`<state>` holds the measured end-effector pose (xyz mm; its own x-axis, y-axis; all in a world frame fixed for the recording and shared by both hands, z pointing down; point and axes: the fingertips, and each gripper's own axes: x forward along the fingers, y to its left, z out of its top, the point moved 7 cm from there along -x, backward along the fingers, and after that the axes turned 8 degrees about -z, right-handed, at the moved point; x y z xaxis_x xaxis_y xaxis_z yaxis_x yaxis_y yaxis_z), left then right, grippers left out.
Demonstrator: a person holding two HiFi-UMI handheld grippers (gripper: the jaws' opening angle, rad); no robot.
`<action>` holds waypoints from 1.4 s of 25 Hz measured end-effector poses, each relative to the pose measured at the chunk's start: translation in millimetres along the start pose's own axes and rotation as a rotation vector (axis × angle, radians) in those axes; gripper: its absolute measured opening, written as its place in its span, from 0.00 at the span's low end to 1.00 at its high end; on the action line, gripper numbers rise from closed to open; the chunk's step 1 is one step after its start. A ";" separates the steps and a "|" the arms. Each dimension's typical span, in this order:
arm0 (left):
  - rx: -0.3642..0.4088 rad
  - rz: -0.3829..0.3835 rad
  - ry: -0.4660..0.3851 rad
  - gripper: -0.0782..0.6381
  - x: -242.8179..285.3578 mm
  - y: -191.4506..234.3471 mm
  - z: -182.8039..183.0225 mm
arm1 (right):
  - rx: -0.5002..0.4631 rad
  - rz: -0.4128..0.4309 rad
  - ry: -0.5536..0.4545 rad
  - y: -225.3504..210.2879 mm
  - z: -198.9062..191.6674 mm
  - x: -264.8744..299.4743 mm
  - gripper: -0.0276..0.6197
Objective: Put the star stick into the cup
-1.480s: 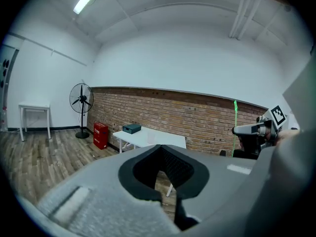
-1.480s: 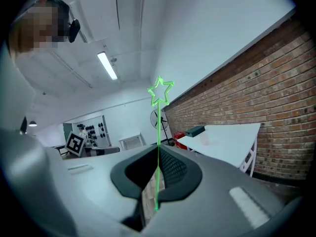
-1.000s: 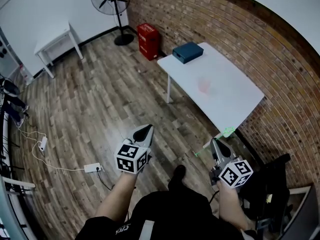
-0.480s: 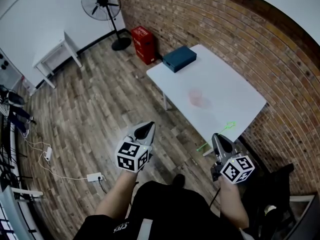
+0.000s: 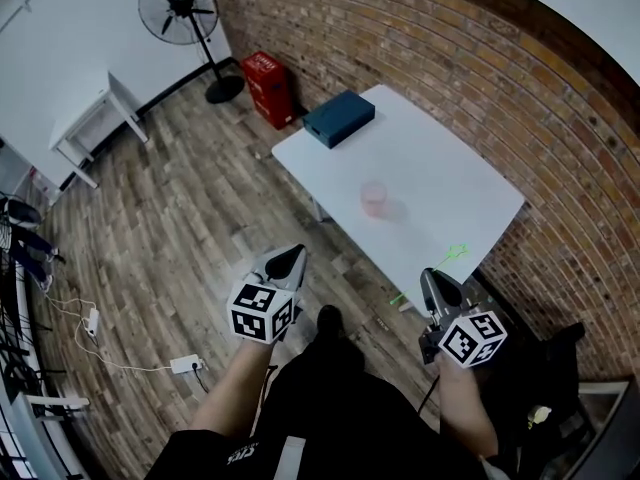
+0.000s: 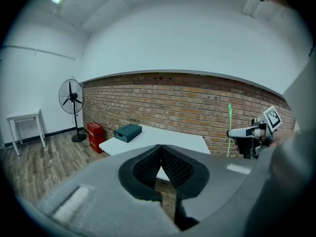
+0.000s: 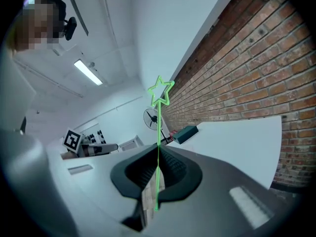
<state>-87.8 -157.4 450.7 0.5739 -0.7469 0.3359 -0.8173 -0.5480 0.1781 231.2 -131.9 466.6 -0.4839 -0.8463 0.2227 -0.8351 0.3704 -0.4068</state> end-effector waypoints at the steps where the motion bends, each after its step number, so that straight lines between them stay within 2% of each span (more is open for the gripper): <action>1: -0.003 -0.008 0.002 0.12 5.6 2.4 0.3 | -0.003 -0.004 0.003 -1.1 0.5 2.1 0.05; 9: 0.009 -0.072 0.001 0.12 56.6 30.6 21.2 | -0.015 -0.060 -0.008 -17.2 25.0 40.5 0.05; 16: 0.005 -0.168 0.045 0.12 110.1 62.2 22.2 | -0.041 -0.085 0.007 -25.1 48.5 115.9 0.05; 20: -0.007 -0.209 0.043 0.12 137.7 87.1 25.8 | -0.073 -0.103 0.016 -28.9 68.1 162.2 0.05; 27: -0.037 -0.229 0.047 0.12 175.8 146.9 30.0 | -0.124 -0.128 0.037 -21.3 86.0 227.6 0.05; 35: -0.048 -0.242 0.070 0.12 204.7 163.9 38.5 | -0.125 -0.113 0.048 -23.8 97.0 267.7 0.05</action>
<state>-102.3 -414.6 513.1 0.7497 -0.5673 0.3409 -0.6589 -0.6879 0.3043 146.9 -404.5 450.0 -0.3943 -0.8671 0.3045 -0.9096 0.3210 -0.2636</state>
